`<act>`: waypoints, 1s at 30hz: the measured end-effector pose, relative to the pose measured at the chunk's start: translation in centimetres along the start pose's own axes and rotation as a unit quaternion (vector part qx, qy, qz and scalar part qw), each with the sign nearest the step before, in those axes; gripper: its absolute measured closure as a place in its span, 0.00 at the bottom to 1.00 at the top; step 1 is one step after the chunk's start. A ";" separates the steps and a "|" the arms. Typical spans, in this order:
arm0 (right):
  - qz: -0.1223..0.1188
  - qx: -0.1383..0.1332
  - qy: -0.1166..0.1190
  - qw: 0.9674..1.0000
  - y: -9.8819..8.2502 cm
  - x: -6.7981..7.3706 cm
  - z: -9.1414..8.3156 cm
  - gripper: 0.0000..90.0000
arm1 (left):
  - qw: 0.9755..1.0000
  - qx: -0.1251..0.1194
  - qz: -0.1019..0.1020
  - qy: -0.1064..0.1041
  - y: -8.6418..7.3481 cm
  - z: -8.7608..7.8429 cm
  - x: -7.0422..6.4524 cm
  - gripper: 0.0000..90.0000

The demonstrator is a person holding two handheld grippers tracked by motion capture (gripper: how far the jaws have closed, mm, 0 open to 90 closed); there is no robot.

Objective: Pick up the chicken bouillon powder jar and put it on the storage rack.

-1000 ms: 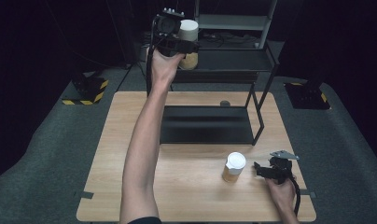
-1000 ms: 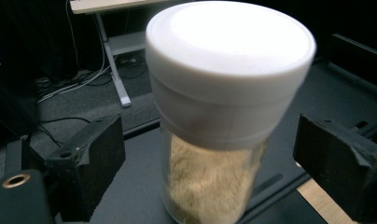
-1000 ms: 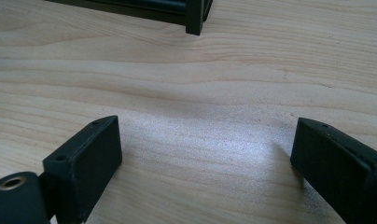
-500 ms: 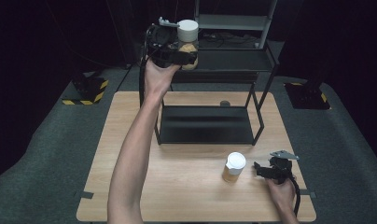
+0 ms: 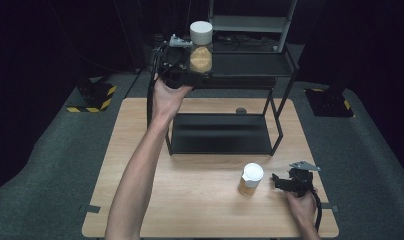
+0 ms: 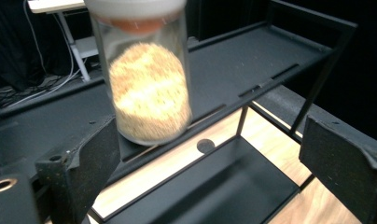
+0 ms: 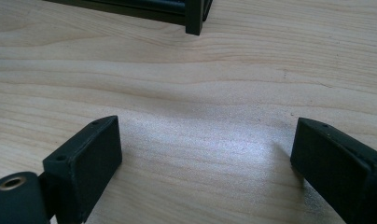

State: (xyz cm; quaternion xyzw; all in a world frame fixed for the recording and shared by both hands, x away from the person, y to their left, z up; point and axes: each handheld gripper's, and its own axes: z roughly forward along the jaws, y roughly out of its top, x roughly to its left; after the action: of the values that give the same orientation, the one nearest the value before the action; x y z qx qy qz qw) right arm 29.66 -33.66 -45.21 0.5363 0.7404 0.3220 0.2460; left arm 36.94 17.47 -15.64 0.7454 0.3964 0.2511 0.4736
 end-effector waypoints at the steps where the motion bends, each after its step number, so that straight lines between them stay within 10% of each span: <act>1: 0.000 0.000 0.000 1.000 0.0 0.0 0.0 0.09 | 1.000 0.001 0.000 -0.002 -0.3 -0.1 0.0 0.06; 30: -0.001 0.000 0.000 1.000 0.0 0.0 0.0 0.09 | 1.000 0.015 0.003 -0.010 -6.7 -0.6 0.0 0.07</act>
State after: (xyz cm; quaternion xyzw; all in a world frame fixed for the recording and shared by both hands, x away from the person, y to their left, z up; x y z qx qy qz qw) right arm 29.66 -33.68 -45.21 0.5355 0.7410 0.3216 0.2462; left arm 34.13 19.41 -21.48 0.7562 0.3930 0.2393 0.4653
